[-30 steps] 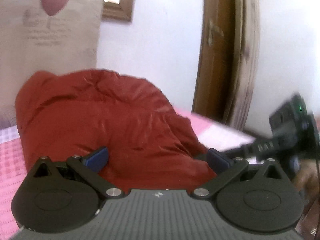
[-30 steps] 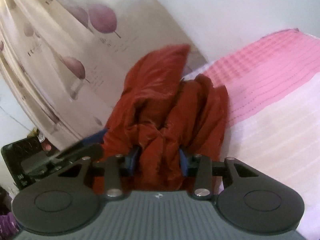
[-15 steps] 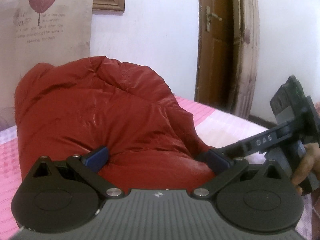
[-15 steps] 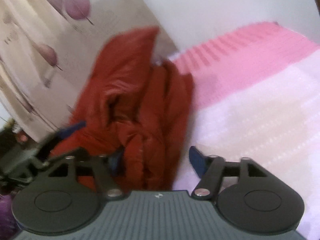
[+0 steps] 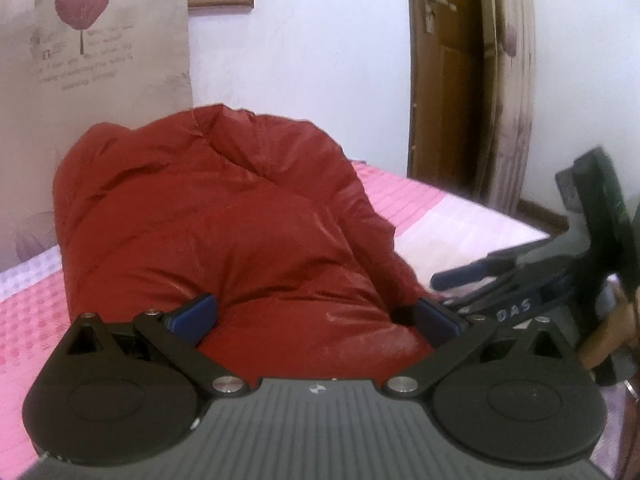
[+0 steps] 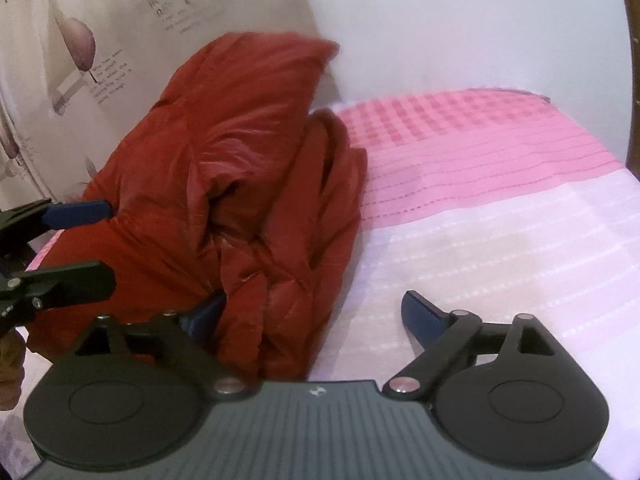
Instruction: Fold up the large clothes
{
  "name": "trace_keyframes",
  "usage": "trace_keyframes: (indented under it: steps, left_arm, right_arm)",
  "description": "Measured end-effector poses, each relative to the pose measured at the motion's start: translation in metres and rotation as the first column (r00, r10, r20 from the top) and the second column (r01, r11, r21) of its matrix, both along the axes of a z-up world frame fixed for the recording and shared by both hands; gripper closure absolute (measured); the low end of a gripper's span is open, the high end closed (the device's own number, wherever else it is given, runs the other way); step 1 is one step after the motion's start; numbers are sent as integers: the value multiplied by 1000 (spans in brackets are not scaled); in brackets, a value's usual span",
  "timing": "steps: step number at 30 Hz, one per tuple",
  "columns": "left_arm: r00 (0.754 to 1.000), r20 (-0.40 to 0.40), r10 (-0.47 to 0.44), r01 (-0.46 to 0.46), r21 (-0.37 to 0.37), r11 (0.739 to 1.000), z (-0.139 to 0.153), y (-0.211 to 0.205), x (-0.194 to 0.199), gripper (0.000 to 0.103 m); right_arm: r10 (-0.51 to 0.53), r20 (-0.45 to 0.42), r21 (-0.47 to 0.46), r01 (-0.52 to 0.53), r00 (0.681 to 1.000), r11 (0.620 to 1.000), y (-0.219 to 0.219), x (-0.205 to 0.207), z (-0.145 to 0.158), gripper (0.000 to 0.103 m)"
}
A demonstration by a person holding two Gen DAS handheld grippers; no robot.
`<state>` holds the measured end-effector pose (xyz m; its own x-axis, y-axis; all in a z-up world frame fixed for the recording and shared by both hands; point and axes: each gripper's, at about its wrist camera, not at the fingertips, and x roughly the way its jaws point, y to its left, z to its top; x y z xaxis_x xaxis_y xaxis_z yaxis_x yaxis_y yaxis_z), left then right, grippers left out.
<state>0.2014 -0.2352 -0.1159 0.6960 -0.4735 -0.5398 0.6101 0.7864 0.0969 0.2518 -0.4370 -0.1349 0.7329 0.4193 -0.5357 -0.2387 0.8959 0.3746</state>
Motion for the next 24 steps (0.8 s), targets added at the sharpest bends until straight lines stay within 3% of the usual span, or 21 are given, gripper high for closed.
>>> trace_keyframes:
  steps: [4, 8, 11, 13, 18, 22, 24]
  left_arm:
    - [1000, 6, 6, -6, 16, 1000, -3, -2, 2, 0]
    - [1000, 7, 13, -13, 9, 1000, -4, -2, 3, 0]
    - [1000, 12, 9, -9, 16, 1000, -5, -3, 3, 0]
    - [1000, 16, 9, -9, 21, 1000, -5, -5, 2, 0]
    - [1000, 23, 7, -7, 26, 1000, -6, -5, 2, 0]
    - [999, 34, 4, -5, 36, 999, -7, -7, -1, 0]
    - [999, 36, 3, -5, 36, 999, -7, -7, -1, 0]
  right_arm:
    - [-11, -2, 16, 11, 1000, 1000, -5, 0, 0, 6]
    - [-48, 27, 90, 46, 998, 995, -17, -7, 9, 6]
    - [-96, 145, 124, 79, 985, 989, -26, -13, 41, 9]
    - [-75, 230, 123, 48, 970, 991, -23, -9, 70, 10]
    - [113, 347, -62, -97, 931, 993, 19, 17, 115, 10]
    - [270, 320, -228, -203, 908, 952, 56, 39, 113, 10]
    - [300, 283, -311, -209, 911, 927, 67, 50, 103, 10]
